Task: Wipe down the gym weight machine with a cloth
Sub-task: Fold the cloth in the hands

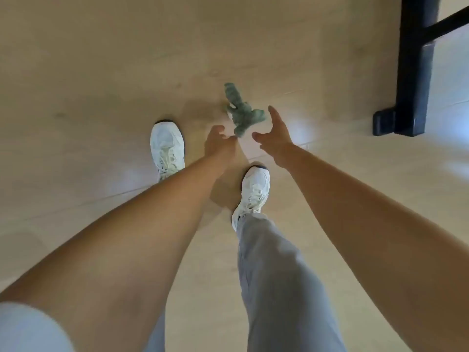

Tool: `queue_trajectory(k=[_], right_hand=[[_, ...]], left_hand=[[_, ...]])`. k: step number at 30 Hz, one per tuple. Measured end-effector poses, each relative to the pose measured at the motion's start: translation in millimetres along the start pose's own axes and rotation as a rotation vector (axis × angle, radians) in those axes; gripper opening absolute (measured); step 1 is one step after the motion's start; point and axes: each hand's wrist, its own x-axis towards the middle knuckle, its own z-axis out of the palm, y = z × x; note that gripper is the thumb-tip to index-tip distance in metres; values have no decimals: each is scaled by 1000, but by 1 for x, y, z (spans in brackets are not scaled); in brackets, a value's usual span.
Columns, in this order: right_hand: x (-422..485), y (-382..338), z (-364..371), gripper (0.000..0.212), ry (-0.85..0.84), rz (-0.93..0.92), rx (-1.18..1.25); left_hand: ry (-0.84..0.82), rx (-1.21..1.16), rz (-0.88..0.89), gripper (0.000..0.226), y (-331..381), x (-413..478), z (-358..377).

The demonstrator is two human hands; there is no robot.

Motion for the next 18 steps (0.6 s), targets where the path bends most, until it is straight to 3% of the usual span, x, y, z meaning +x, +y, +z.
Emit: queue_trajectory(k=[3, 6, 8, 13, 18], right_hand=[[30, 0, 1, 77, -28, 39, 130], [39, -11, -2, 41, -39, 93, 58], [35, -18, -6, 28, -15, 70, -64], [-8, -32, -19, 15, 57, 65, -122], [-88, -56, -39, 16, 130, 3, 52]], left_hand=[[-65, -43, 39, 57, 4, 26, 9], [-117, 15, 22, 29, 8, 34, 13], [-91, 30, 8, 14, 9, 26, 12], [63, 32, 41, 2, 19, -28, 2], [125, -89, 154, 16, 45, -107, -31]])
